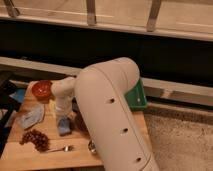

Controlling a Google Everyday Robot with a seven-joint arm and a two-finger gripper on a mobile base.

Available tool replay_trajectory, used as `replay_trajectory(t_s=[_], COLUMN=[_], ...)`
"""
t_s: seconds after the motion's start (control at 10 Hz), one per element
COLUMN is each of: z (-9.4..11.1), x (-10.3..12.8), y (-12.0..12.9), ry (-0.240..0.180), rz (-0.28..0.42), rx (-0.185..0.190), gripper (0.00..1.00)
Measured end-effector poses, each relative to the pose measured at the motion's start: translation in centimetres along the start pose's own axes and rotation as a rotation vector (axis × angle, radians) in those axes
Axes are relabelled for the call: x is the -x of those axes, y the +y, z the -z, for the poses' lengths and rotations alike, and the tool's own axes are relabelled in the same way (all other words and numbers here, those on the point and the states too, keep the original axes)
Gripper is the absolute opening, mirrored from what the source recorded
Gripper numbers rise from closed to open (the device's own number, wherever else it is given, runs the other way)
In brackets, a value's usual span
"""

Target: Wipe tray with sponge

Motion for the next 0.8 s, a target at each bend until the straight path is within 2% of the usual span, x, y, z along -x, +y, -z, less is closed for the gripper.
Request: replay_trajectory(t_s=[0.3, 0.4, 0.5, 0.8], z=[0.2, 0.4, 0.9, 4.9], x=[0.0, -0.1, -0.1, 0.4], y=[0.2, 0.6, 1.0, 1.7], ry=[0.001, 0.001, -0.006, -0.067], rz=[0.003, 0.014, 0.025, 0.054], rx=[0.003, 0.003, 0.004, 0.006], gripper=[0.06, 0.01, 0.00, 0.00])
